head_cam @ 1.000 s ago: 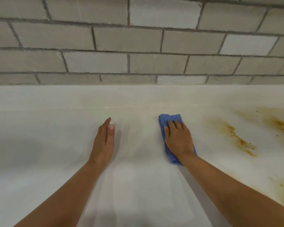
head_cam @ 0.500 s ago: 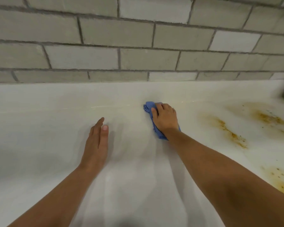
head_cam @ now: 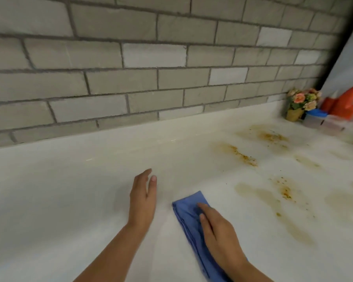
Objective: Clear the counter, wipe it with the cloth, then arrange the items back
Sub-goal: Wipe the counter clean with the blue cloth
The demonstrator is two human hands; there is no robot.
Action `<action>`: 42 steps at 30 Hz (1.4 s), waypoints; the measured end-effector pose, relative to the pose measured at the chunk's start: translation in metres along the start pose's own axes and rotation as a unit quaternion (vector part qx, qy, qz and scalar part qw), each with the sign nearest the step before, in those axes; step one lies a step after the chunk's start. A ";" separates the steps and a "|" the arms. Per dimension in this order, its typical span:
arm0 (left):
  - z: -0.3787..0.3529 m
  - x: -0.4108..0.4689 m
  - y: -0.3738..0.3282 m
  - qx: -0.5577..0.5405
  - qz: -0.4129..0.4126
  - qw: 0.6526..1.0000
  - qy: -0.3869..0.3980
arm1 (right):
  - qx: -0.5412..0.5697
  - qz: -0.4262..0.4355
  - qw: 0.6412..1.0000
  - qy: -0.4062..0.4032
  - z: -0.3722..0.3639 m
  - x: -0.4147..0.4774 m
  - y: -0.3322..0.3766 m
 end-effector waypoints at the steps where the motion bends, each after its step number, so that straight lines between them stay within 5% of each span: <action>1: -0.017 -0.016 -0.011 0.016 -0.014 0.999 0.036 | 0.081 -0.026 0.995 -0.054 0.006 0.000 0.000; 6: -0.101 -0.105 -0.046 0.270 -0.040 0.932 0.240 | 0.244 -0.142 0.930 -0.236 0.041 0.002 -0.026; 11: -0.097 -0.081 -0.011 0.406 -0.078 0.864 0.286 | 0.130 -0.130 0.962 -0.201 0.053 -0.018 -0.036; 13: -0.071 -0.038 -0.003 0.434 -0.020 0.853 0.290 | 0.054 -0.089 0.984 -0.146 0.051 -0.033 -0.044; 16: -0.035 0.045 0.032 0.457 -0.004 0.852 0.255 | -0.128 -0.009 0.988 -0.089 0.040 -0.059 -0.061; 22: 0.000 0.152 0.073 0.457 0.111 0.855 0.216 | -0.230 0.020 0.971 -0.070 0.028 -0.059 -0.074; 25: -0.029 0.168 0.078 0.490 0.070 0.841 0.216 | -0.298 0.026 0.950 -0.089 0.025 -0.061 -0.080; 30: -0.133 0.072 -0.004 0.454 -0.071 0.854 0.244 | -0.170 -0.029 0.981 -0.088 0.033 -0.066 -0.065; 36: -0.159 -0.075 -0.045 0.397 -0.261 0.802 0.363 | -0.014 -0.078 0.969 -0.234 0.064 -0.082 -0.062; 39: -0.119 -0.070 -0.022 0.436 -0.250 0.829 0.246 | -0.093 -0.118 0.951 -0.271 0.100 -0.092 -0.099; 42: -0.088 -0.011 0.005 0.492 -0.101 0.833 0.234 | -0.113 -0.260 0.919 -0.274 0.139 -0.093 -0.146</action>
Point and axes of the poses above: each hand's wrist, its own x-axis towards the middle knuckle, its own z-axis out of the back of the hand, y = z × x, the point moved 2 cm from there along x, towards the middle knuckle, and after that the axes turned 2 degrees about y, right-handed, at the moved point
